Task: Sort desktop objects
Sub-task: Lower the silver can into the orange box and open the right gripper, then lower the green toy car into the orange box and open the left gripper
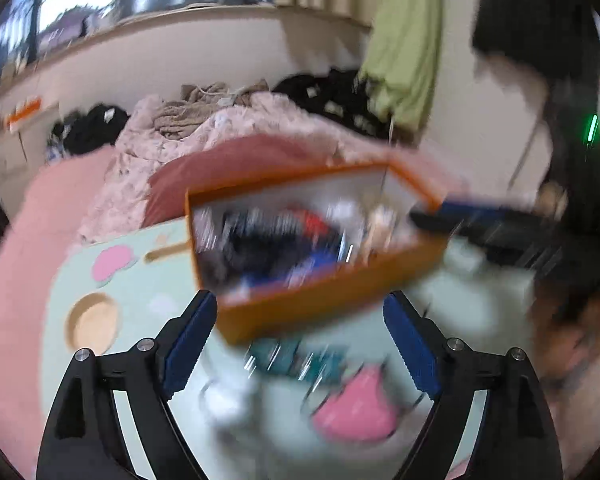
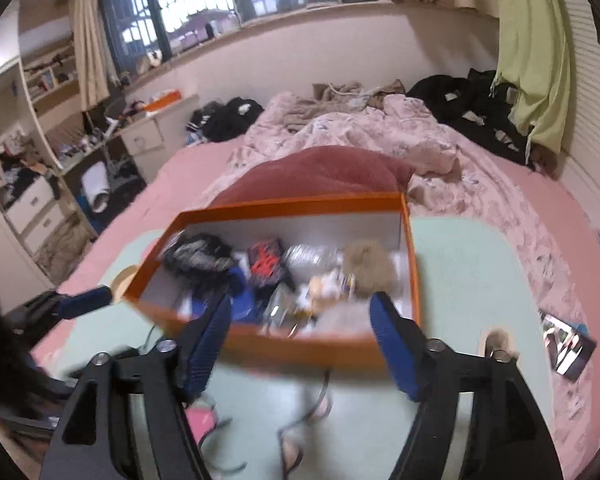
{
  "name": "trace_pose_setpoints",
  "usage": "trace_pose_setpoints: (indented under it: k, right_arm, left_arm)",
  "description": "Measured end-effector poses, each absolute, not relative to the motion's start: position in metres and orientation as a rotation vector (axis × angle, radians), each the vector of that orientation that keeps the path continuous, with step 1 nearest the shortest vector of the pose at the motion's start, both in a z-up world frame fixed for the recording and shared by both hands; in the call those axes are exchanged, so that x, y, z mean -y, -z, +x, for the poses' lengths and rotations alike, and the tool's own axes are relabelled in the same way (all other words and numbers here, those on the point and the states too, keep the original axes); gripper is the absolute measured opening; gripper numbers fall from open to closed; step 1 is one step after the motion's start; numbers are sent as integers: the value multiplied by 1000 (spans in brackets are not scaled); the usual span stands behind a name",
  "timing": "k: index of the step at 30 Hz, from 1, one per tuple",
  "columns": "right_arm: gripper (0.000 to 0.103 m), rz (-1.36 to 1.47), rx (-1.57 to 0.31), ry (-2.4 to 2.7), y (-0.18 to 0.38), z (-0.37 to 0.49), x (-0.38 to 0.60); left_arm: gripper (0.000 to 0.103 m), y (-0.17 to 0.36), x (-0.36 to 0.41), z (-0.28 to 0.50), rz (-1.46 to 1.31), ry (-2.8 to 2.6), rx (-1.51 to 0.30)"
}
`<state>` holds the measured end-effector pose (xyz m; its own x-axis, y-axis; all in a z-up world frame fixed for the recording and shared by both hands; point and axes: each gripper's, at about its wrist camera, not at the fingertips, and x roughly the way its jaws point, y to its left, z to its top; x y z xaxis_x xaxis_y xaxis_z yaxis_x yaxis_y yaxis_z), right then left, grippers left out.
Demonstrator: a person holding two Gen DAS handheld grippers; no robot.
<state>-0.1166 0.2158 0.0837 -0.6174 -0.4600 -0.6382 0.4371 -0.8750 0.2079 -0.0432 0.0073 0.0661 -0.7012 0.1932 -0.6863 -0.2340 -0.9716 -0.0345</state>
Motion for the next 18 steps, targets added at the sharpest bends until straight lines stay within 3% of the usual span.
trace_pose_setpoints:
  k: [2, 8, 10, 11, 18]
  right_arm:
    - [75, 944, 43, 2455, -82, -102, -220]
    - [75, 949, 57, 2428, -76, -86, -223]
    - [75, 950, 58, 2427, -76, -84, -223]
    - [75, 953, 62, 2426, -75, -84, -224]
    - [75, 958, 54, 2446, -70, -73, -229]
  left_arm:
    - [85, -48, -12, -42, -1142, -2684, -179]
    - [85, -21, -24, -65, -1268, -2660, -253]
    - [83, -15, -23, -70, -1279, -2623, -224]
    - [73, -14, -23, -68, -1270, -2611, -199]
    - [73, -34, -17, -47, -1163, -2604, -94]
